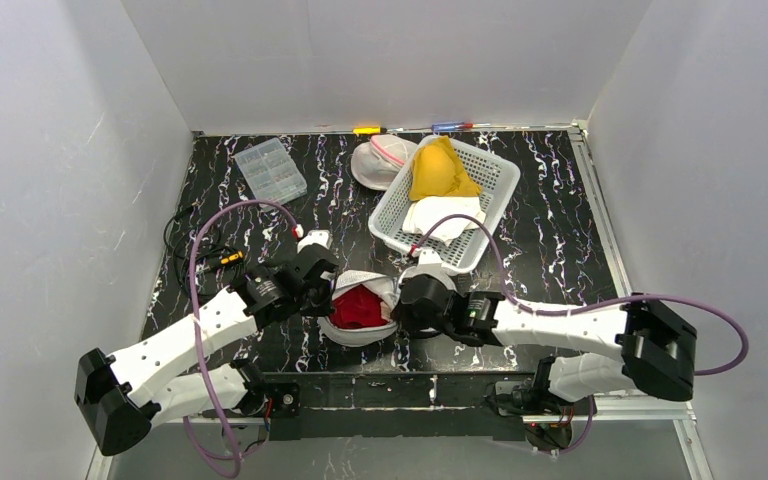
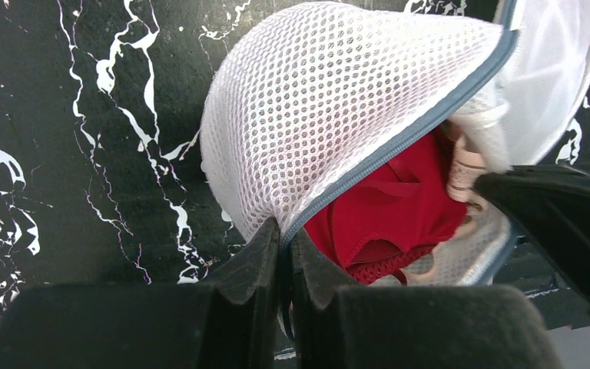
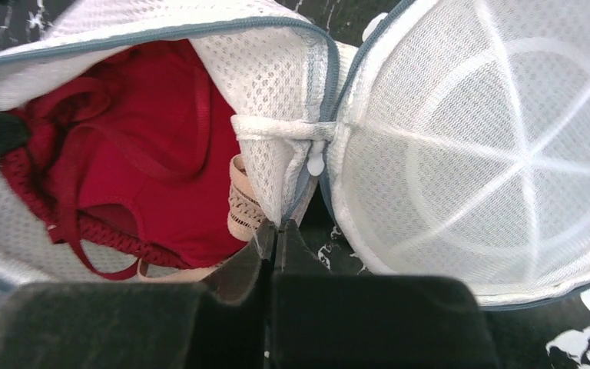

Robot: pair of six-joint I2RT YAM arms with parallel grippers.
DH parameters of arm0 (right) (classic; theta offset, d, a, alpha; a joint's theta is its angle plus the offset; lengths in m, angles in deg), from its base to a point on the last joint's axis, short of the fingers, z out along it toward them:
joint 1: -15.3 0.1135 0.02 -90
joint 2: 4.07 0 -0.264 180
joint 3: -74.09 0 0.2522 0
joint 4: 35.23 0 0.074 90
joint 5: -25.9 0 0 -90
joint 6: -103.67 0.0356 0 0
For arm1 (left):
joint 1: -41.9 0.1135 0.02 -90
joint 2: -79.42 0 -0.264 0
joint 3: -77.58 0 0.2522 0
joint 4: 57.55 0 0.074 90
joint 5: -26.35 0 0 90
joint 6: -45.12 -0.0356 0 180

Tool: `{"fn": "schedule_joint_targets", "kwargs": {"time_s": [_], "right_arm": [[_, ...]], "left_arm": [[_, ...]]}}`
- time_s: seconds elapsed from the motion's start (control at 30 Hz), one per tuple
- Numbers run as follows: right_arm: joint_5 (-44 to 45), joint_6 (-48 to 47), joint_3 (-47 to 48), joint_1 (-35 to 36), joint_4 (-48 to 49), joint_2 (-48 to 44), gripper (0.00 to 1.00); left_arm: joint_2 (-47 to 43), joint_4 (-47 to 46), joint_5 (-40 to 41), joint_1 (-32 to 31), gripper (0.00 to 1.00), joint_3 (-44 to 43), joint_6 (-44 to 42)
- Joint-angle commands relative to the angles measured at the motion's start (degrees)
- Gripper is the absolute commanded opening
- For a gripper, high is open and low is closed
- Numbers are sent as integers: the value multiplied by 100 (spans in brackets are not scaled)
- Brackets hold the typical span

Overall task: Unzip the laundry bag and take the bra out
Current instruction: Open the laundry bag at the center of the board.

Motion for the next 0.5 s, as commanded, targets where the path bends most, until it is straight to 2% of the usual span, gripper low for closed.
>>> {"fn": "schedule_joint_targets", "kwargs": {"time_s": [0.0, 0.2, 0.3, 0.47], "right_arm": [[766, -122, 105, 295, -331, -664, 1], [1951, -245, -73, 1097, -1113, -1413, 1], [2336, 14, -302, 1389, -1319, -1391, 1], [2536, 463, -911, 1547, -946, -1313, 1]], "left_arm": [[-85, -69, 80, 27, 5, 160, 23], [84, -772, -116, 26, 0, 219, -89], [267, -1238, -111, 25, 0, 214, -165], [723, -1276, -120, 22, 0, 57, -105]]}}
